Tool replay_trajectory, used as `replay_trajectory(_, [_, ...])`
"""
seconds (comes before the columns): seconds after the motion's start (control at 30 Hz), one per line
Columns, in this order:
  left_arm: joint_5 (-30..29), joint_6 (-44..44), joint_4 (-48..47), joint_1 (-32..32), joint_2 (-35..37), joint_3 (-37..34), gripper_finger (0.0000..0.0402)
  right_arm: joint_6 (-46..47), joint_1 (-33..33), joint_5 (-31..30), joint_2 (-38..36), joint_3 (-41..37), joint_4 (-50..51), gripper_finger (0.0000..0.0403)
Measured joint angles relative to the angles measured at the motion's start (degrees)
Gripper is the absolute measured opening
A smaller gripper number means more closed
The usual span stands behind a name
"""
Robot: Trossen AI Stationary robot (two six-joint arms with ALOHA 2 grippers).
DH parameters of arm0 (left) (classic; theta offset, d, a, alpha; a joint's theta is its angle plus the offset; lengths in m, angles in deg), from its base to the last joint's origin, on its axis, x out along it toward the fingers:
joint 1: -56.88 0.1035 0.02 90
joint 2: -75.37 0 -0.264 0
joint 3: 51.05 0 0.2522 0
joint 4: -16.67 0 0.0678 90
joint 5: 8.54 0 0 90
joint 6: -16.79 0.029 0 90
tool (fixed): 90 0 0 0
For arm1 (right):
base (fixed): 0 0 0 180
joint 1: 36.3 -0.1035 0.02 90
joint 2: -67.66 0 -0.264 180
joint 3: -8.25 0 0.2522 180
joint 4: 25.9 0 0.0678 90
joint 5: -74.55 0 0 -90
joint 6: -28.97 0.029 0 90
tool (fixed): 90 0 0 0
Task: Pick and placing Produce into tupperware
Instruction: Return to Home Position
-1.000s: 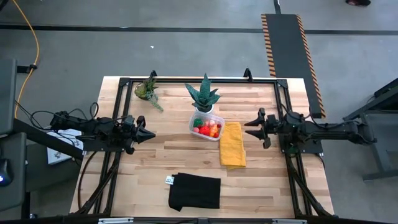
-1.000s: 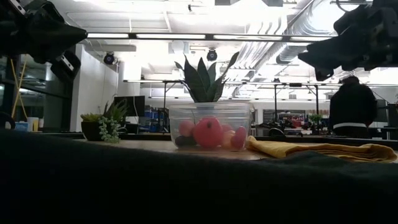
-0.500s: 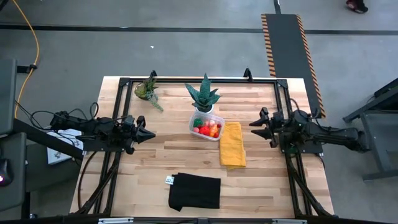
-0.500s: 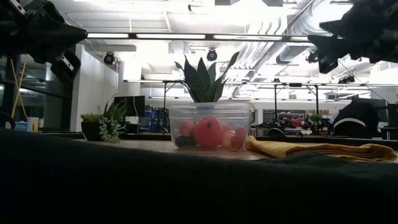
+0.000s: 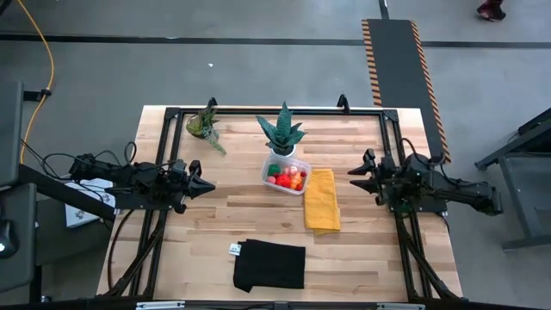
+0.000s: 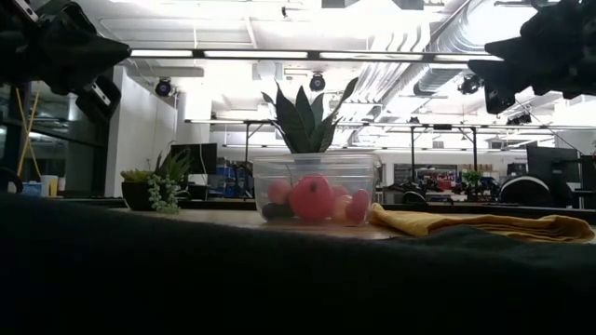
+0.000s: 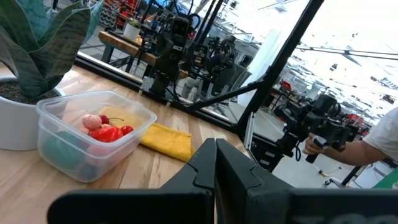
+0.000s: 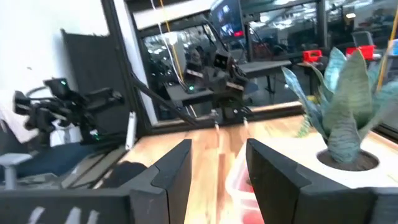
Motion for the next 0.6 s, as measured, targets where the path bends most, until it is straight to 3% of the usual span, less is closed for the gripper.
replay_trajectory(0.6, [0.0,0.0,0.0,0.0,0.0,0.0,0.0001,-1.4,0.0,-7.2,0.2,-0.1,6.0,0.0142])
